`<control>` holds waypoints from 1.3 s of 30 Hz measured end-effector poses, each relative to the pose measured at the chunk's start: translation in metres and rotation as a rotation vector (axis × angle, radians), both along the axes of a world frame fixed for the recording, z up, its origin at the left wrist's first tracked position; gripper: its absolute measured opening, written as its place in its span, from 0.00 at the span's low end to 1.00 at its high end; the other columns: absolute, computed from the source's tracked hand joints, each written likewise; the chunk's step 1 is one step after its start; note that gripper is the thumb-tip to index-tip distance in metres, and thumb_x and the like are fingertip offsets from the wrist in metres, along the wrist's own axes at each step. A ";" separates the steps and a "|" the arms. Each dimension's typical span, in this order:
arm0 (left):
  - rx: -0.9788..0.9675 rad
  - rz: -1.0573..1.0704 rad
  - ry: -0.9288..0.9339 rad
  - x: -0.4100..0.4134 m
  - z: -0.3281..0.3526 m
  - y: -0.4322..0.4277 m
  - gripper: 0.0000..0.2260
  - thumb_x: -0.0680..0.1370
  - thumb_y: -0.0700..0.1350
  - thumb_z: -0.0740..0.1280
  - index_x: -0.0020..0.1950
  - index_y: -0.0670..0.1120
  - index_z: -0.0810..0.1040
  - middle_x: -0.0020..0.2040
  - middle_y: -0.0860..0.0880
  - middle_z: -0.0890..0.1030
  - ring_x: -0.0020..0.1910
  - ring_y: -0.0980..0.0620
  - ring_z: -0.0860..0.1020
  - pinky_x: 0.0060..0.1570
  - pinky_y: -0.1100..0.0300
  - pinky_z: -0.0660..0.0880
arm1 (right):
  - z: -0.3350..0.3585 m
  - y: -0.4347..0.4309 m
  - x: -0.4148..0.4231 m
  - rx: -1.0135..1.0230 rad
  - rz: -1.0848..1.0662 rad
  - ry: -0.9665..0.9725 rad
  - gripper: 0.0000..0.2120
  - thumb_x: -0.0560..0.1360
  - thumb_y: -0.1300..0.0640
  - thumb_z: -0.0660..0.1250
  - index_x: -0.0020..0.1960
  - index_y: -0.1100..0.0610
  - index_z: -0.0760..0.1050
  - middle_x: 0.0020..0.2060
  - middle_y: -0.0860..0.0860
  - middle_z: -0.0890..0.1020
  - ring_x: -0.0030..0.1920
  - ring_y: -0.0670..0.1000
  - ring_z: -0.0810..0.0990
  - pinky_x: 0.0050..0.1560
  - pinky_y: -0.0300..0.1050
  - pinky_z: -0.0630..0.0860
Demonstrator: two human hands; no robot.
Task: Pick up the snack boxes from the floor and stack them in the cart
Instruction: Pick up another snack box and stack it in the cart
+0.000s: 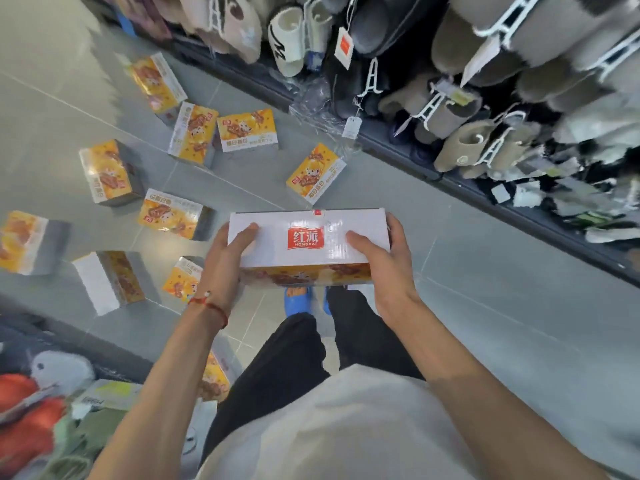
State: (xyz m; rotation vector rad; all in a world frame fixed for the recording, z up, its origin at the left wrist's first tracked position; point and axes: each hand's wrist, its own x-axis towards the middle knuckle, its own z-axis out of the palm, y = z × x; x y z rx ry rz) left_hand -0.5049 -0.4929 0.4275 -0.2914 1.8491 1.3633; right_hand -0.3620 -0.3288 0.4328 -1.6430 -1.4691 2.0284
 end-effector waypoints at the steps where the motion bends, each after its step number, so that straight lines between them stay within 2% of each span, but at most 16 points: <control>1: 0.006 -0.034 0.001 0.002 0.006 0.000 0.16 0.82 0.55 0.63 0.69 0.54 0.71 0.58 0.54 0.81 0.52 0.55 0.81 0.41 0.63 0.79 | 0.005 -0.005 0.008 -0.001 -0.048 0.013 0.27 0.78 0.57 0.74 0.72 0.43 0.67 0.60 0.43 0.80 0.58 0.47 0.82 0.45 0.37 0.83; 5: -0.023 -0.217 0.035 0.009 0.019 0.001 0.17 0.81 0.57 0.64 0.68 0.56 0.73 0.60 0.52 0.82 0.58 0.49 0.81 0.56 0.50 0.80 | 0.021 -0.024 0.042 0.008 -0.190 0.042 0.29 0.78 0.57 0.75 0.73 0.43 0.67 0.61 0.43 0.80 0.59 0.48 0.82 0.47 0.39 0.83; 7: -0.045 -0.297 0.065 0.015 0.026 0.009 0.13 0.80 0.58 0.65 0.63 0.59 0.75 0.58 0.54 0.81 0.57 0.50 0.81 0.61 0.45 0.78 | 0.026 -0.032 0.063 0.015 -0.262 0.054 0.29 0.78 0.57 0.75 0.74 0.44 0.67 0.62 0.46 0.81 0.61 0.49 0.82 0.52 0.45 0.85; 9: -0.059 -0.383 0.098 0.024 0.033 0.020 0.11 0.76 0.61 0.66 0.57 0.62 0.76 0.57 0.55 0.82 0.56 0.51 0.81 0.62 0.43 0.77 | 0.029 -0.039 0.085 0.027 -0.342 0.061 0.30 0.77 0.55 0.76 0.74 0.44 0.68 0.62 0.46 0.82 0.61 0.50 0.83 0.60 0.53 0.83; 12: -0.047 -0.511 0.131 0.048 0.041 0.040 0.09 0.77 0.62 0.65 0.55 0.62 0.76 0.56 0.57 0.81 0.55 0.51 0.81 0.61 0.45 0.77 | 0.034 -0.046 0.119 0.039 -0.433 0.043 0.31 0.75 0.51 0.77 0.74 0.40 0.68 0.62 0.42 0.83 0.63 0.50 0.82 0.67 0.57 0.79; 16: -0.038 -0.650 0.182 0.094 0.045 0.071 0.12 0.81 0.58 0.63 0.63 0.59 0.74 0.58 0.56 0.81 0.55 0.55 0.80 0.57 0.52 0.77 | 0.037 -0.042 0.172 0.049 -0.537 0.051 0.29 0.74 0.50 0.76 0.72 0.42 0.71 0.60 0.44 0.84 0.61 0.50 0.83 0.64 0.56 0.81; 18: -0.020 -0.722 0.205 0.120 0.047 0.088 0.13 0.82 0.58 0.62 0.65 0.58 0.74 0.59 0.56 0.81 0.56 0.55 0.80 0.58 0.53 0.77 | 0.038 -0.038 0.203 0.064 -0.583 0.054 0.25 0.76 0.51 0.75 0.70 0.44 0.73 0.59 0.45 0.85 0.59 0.49 0.84 0.57 0.46 0.83; 20: -0.005 -0.782 0.216 0.151 0.050 0.107 0.14 0.82 0.56 0.63 0.66 0.56 0.75 0.60 0.54 0.81 0.57 0.53 0.80 0.60 0.52 0.76 | 0.041 -0.034 0.238 0.066 -0.650 0.066 0.19 0.78 0.54 0.74 0.67 0.43 0.74 0.57 0.43 0.85 0.57 0.46 0.84 0.47 0.34 0.80; 22: -0.001 -0.838 0.237 0.187 0.053 0.126 0.12 0.83 0.55 0.62 0.66 0.57 0.74 0.59 0.54 0.80 0.56 0.54 0.79 0.59 0.54 0.74 | 0.046 -0.029 0.274 0.049 -0.720 0.077 0.18 0.79 0.53 0.73 0.64 0.40 0.74 0.54 0.38 0.85 0.55 0.44 0.84 0.44 0.32 0.79; 25: 0.020 -0.928 0.262 0.252 0.060 0.157 0.09 0.83 0.54 0.62 0.62 0.59 0.74 0.54 0.60 0.80 0.54 0.58 0.78 0.57 0.55 0.74 | 0.048 -0.021 0.334 0.042 -0.850 0.089 0.19 0.78 0.54 0.74 0.62 0.37 0.74 0.52 0.35 0.84 0.56 0.43 0.84 0.51 0.37 0.79; 28: 0.041 -1.028 0.278 0.317 0.064 0.185 0.06 0.83 0.55 0.62 0.58 0.59 0.75 0.53 0.58 0.80 0.52 0.57 0.79 0.57 0.53 0.75 | 0.053 -0.013 0.397 0.035 -0.955 0.121 0.24 0.78 0.54 0.74 0.69 0.37 0.70 0.59 0.41 0.83 0.59 0.46 0.82 0.49 0.42 0.78; 31: 0.065 -1.127 0.235 0.381 0.065 0.212 0.14 0.83 0.57 0.62 0.65 0.54 0.75 0.60 0.51 0.82 0.58 0.49 0.80 0.62 0.47 0.76 | 0.055 -0.005 0.457 0.064 -1.067 0.137 0.27 0.78 0.55 0.74 0.70 0.37 0.68 0.61 0.42 0.82 0.60 0.46 0.82 0.49 0.38 0.78; 33: 0.074 -1.199 0.226 0.421 0.063 0.231 0.15 0.82 0.57 0.61 0.66 0.54 0.75 0.60 0.51 0.82 0.58 0.48 0.81 0.60 0.48 0.77 | 0.054 0.000 0.494 0.081 -1.129 0.128 0.25 0.78 0.55 0.74 0.68 0.37 0.69 0.59 0.41 0.83 0.59 0.45 0.82 0.50 0.38 0.80; 37: 0.124 -1.354 0.215 0.498 0.061 0.270 0.11 0.82 0.55 0.62 0.61 0.54 0.77 0.58 0.52 0.83 0.57 0.50 0.81 0.57 0.52 0.77 | 0.050 0.007 0.556 0.093 -1.278 0.121 0.26 0.74 0.54 0.76 0.68 0.40 0.73 0.58 0.43 0.85 0.60 0.49 0.84 0.65 0.54 0.80; 39: 0.137 -1.432 0.206 0.533 0.059 0.291 0.12 0.82 0.55 0.63 0.63 0.53 0.77 0.59 0.51 0.83 0.58 0.50 0.81 0.59 0.52 0.77 | 0.050 0.011 0.583 0.098 -1.365 0.127 0.31 0.72 0.52 0.77 0.72 0.42 0.72 0.60 0.44 0.85 0.61 0.50 0.84 0.66 0.57 0.79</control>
